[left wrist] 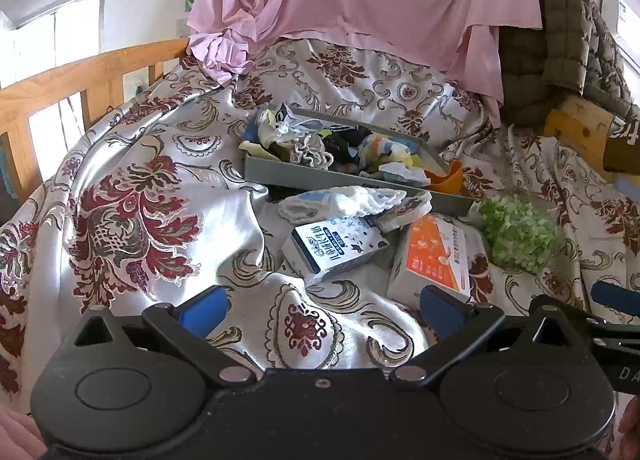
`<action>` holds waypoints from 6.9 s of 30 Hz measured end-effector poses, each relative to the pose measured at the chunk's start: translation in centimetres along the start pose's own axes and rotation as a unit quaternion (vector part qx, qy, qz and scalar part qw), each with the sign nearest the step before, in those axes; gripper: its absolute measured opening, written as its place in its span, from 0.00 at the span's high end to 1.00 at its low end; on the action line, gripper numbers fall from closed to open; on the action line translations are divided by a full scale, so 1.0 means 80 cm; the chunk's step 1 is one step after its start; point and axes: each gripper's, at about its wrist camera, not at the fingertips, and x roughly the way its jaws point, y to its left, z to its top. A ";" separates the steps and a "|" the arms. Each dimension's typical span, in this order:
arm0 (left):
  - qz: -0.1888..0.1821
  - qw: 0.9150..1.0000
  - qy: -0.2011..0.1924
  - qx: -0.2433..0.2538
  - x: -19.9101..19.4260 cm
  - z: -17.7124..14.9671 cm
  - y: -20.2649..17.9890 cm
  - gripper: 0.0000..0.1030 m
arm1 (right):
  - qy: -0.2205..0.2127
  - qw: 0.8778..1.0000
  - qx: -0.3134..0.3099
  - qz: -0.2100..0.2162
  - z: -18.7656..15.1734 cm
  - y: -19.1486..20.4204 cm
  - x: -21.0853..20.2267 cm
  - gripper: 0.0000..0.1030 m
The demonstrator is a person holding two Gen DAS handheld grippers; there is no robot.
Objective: Organize soft objects
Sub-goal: 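Move both open tools back over the remaining pile, then lower the left tool onto the white blue-print cloth and close it, then grasp a white sock with the right tool while the left lifts the cloth, then carry the white cloth and white sock over the gray frog tray, then open the right tool to drop the sock while the left releases the cloth into the tray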
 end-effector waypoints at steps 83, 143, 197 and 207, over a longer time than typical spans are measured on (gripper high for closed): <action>-0.260 0.913 0.182 -0.257 0.314 0.104 0.109 0.29 | 0.174 0.967 -0.119 0.146 0.120 0.000 0.307 0.21; -0.096 0.988 -0.041 0.115 0.121 0.083 -0.009 0.87 | 0.028 0.994 -0.049 0.095 0.086 0.014 0.125 0.86; -0.117 0.992 0.033 -0.036 0.354 0.261 -0.102 0.84 | 0.009 0.995 0.085 0.042 0.199 -0.118 0.342 0.85; -0.102 0.991 0.069 -0.045 0.369 0.253 -0.105 0.82 | 0.032 0.996 0.079 0.023 0.192 -0.124 0.354 0.84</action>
